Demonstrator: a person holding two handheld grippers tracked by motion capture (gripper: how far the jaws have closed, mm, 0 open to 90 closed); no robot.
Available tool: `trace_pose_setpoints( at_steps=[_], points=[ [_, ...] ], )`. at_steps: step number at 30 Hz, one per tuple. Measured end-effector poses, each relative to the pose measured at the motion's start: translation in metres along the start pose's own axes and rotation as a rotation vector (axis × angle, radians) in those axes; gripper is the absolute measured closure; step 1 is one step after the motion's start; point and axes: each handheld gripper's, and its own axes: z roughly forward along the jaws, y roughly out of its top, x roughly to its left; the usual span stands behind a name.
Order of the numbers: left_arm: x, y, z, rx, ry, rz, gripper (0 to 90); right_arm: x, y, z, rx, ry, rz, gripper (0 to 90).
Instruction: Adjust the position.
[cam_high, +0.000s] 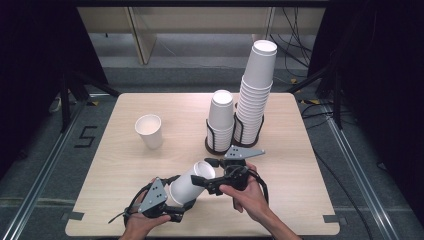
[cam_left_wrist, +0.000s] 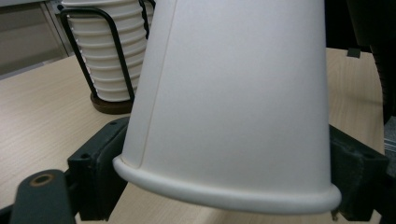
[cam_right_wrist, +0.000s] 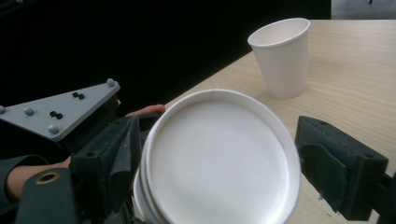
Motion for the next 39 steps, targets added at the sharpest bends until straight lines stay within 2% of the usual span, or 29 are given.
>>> trace_pose_setpoints(
  at_steps=[2, 5, 6, 7, 9, 10, 13, 14, 16, 17, 18, 20, 22, 23, 26, 29, 30, 32, 33, 39],
  points=[
    [0.001, 0.0, 0.0, 0.016, -0.023, -0.009, 14.4, -0.001, 0.0, 0.0, 0.003, -0.003, -0.007, 15.6],
    [0.002, 0.0, 0.001, 0.024, -0.024, 0.004, 14.4, -0.002, 0.001, 0.0, 0.017, -0.003, -0.019, 15.6],
    [0.002, 0.0, 0.001, 0.043, -0.029, 0.006, 14.5, -0.002, 0.001, 0.0, 0.023, -0.007, -0.006, 15.6],
    [0.002, -0.001, 0.002, 0.041, -0.036, 0.005, 14.6, -0.001, 0.001, -0.001, 0.026, -0.008, 0.002, 15.6],
    [0.003, -0.001, 0.002, 0.072, -0.04, 0.012, 14.5, -0.003, 0.002, -0.001, 0.032, 0.002, -0.023, 15.6],
    [0.003, -0.001, 0.002, 0.078, -0.04, 0.025, 14.5, -0.003, 0.003, -0.002, 0.037, -0.008, -0.037, 15.7],
    [0.004, -0.002, 0.003, 0.098, -0.047, 0.026, 14.5, -0.003, 0.005, -0.003, 0.034, -0.017, -0.048, 15.7],
    [0.005, -0.001, 0.002, 0.119, -0.049, 0.04, 14.5, -0.003, 0.006, -0.005, 0.044, -0.022, -0.05, 15.7],
    [0.005, -0.001, 0.002, 0.142, -0.051, 0.054, 14.5, -0.004, 0.008, -0.007, 0.064, -0.04, -0.087, 15.6],
    [0.006, -0.001, 0.002, 0.154, -0.055, 0.058, 14.6, -0.002, 0.008, -0.008, 0.075, -0.044, -0.08, 15.8],
    [0.006, -0.001, 0.002, 0.154, -0.055, 0.058, 14.6, -0.004, 0.01, -0.008, 0.092, -0.031, -0.127, 15.9],
    [0.007, 0.0, 0.001, 0.182, -0.066, 0.084, 14.7, -0.001, 0.012, -0.011, 0.146, -0.044, -0.176, 15.8],
    [0.008, 0.001, 0.0, 0.203, -0.065, 0.106, 14.7, 0.002, 0.013, -0.011, 0.196, -0.036, -0.21, 15.7],
    [0.008, 0.002, 0.0, 0.219, -0.077, 0.112, 14.7, 0.001, 0.014, -0.011, 0.211, -0.027, -0.256, 16.0],
    [0.006, 0.003, 0.0, 0.237, -0.084, 0.143, 14.7, 0.004, 0.013, -0.011, 0.284, -0.013, -0.32, 16.0],
    [0.004, 0.004, 0.0, 0.253, -0.087, 0.163, 14.7, 0.005, 0.011, -0.009, 0.334, -0.002, -0.371, 16.1],
    [0.003, 0.003, 0.0, 0.253, -0.086, 0.165, 14.7, 0.006, 0.01, -0.008, 0.347, 0.007, -0.371, 16.0],
    [0.003, 0.005, 0.0, 0.278, -0.091, 0.196, 14.8, 0.005, 0.01, -0.007, 0.373, 0.025, -0.396, 15.8],
    [0.001, 0.004, 0.0, 0.269, -0.088, 0.188, 14.8, 0.005, 0.01, -0.006, 0.393, 0.029, -0.403, 15.9],
    [-0.001, 0.008, -0.001, 0.292, -0.116, 0.235, 14.9, 0.006, 0.006, 0.0, 0.483, 0.071, -0.466, 16.2]
  ],
)
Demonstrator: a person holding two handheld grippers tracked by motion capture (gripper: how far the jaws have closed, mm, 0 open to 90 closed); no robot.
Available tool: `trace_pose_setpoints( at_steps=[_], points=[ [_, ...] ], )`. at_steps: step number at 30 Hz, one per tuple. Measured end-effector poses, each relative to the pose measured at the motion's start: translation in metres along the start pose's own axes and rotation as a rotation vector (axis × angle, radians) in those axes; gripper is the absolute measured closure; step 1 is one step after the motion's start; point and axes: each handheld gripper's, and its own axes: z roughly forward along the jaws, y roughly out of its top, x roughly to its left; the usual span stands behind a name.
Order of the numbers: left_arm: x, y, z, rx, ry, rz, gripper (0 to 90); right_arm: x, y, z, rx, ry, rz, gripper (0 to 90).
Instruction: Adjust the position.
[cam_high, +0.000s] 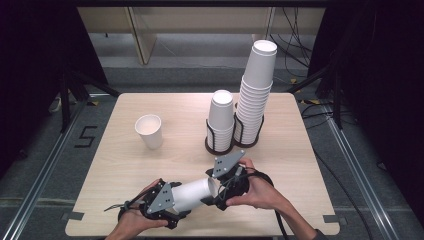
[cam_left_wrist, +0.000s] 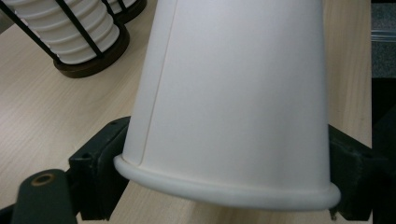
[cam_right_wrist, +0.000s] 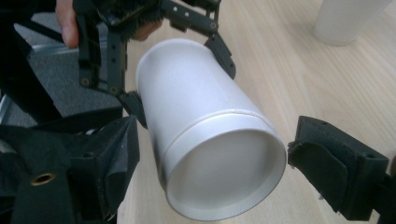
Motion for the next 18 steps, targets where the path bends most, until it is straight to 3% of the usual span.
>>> trace_pose_setpoints(
  at_steps=[3, 5, 6, 10, 11, 14, 18],
  points=[
    [0.0, 0.002, -0.001, 0.016, 0.002, 0.031, 14.9, 0.002, 0.0, 0.003, 0.044, 0.028, -0.033, 16.1],
    [-0.002, 0.002, 0.0, -0.002, -0.008, 0.014, 14.9, 0.003, 0.001, 0.007, 0.072, 0.038, -0.053, 16.0],
    [-0.001, 0.003, -0.001, 0.017, -0.02, 0.03, 14.9, 0.005, 0.001, 0.008, 0.089, 0.036, -0.039, 16.1],
    [-0.003, 0.003, 0.0, 0.003, -0.024, 0.026, 14.8, 0.003, 0.002, 0.016, 0.101, 0.071, -0.077, 17.5],
    [-0.002, 0.003, -0.001, 0.017, -0.032, 0.042, 14.8, 0.002, 0.002, 0.017, 0.105, 0.066, -0.085, 18.8],
    [-0.003, 0.002, -0.001, 0.007, -0.039, 0.041, 14.3, 0.0, 0.001, 0.019, 0.11, 0.078, -0.111, 23.2],
    [-0.001, -0.001, -0.003, -0.054, -0.062, 0.042, 12.6, -0.001, -0.001, 0.016, 0.114, 0.101, -0.122, 24.3]
  ],
)
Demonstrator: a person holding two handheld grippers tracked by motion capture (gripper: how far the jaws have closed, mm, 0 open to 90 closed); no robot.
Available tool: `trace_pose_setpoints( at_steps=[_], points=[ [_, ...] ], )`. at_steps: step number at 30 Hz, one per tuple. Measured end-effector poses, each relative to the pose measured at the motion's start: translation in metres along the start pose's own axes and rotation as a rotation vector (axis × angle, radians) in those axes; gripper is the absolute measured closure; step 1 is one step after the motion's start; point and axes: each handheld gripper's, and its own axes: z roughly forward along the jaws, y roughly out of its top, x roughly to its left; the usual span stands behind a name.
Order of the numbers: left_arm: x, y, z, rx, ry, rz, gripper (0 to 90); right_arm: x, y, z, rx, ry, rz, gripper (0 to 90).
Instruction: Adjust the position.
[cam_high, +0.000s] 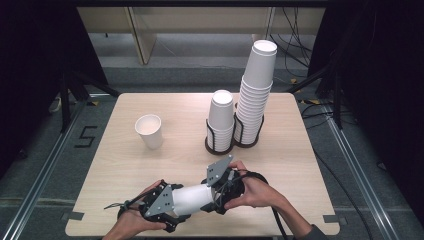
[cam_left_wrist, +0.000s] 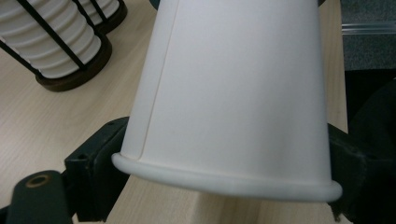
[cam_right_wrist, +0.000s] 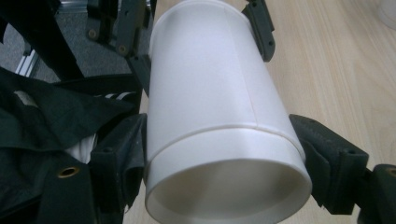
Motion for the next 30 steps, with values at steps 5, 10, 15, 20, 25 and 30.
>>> trace_pose_setpoints(
  at_steps=[5, 10, 15, 20, 25, 30],
  points=[
    [0.006, -0.006, -0.006, -0.111, -0.049, -0.021, 10.2, 0.0, -0.002, -0.006, -0.05, 0.042, 0.02, 24.9],
    [0.009, -0.01, -0.006, -0.143, -0.05, -0.018, 12.0, -0.001, -0.003, -0.007, -0.061, 0.051, 0.031, 25.2],
    [0.007, -0.005, -0.008, -0.128, -0.034, 0.007, 15.9, -0.001, -0.004, -0.008, -0.048, 0.027, 0.028, 24.9],
    [0.004, 0.0, -0.008, -0.065, -0.032, 0.02, 17.1, 0.004, -0.002, -0.006, 0.005, -0.008, -0.019, 21.2],
    [0.002, 0.003, -0.007, -0.04, -0.037, -0.011, 16.9, 0.009, 0.002, 0.001, 0.052, -0.039, -0.068, 18.0],
    [-0.002, 0.007, -0.006, -0.005, -0.039, -0.01, 16.5, 0.016, 0.007, 0.007, 0.097, -0.055, -0.101, 18.8]
  ],
)
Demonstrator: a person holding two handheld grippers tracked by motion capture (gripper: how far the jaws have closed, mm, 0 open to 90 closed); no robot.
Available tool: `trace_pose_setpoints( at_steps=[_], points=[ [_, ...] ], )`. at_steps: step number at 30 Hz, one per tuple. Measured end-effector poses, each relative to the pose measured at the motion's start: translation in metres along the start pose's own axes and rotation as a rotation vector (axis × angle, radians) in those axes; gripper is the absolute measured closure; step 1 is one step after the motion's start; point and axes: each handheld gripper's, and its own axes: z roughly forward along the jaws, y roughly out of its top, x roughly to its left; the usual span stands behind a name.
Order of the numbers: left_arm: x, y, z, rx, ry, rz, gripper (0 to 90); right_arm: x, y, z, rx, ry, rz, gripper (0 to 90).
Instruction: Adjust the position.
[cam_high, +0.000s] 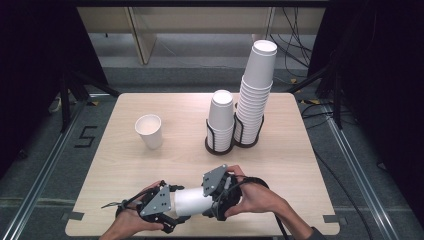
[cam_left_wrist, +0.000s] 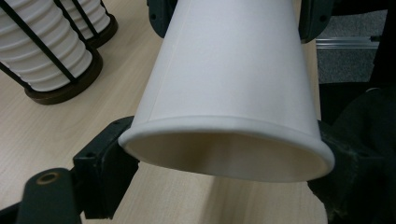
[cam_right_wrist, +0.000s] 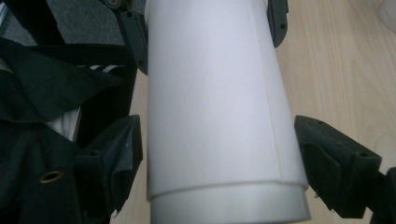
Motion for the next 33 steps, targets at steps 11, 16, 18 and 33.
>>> trace_pose_setpoints(
  at_steps=[11, 16, 18, 33],
  points=[
    [-0.005, 0.006, 0.001, 0.048, -0.011, 0.022, 16.5, 0.007, 0.007, 0.016, 0.079, -0.014, -0.065, 21.7],
    [-0.004, 0.004, 0.002, 0.028, -0.009, 0.025, 14.0, 0.009, 0.005, 0.019, 0.124, -0.024, -0.063, 23.9],
    [-0.003, 0.002, 0.002, -0.029, 0.001, -0.008, 11.5, 0.001, 0.004, 0.018, 0.082, -0.032, -0.134, 23.4],
    [0.006, -0.008, -0.005, -0.348, -0.038, -0.189, 8.9, -0.011, -0.015, -0.008, -0.213, 0.08, 0.011, 23.0]
  ],
)
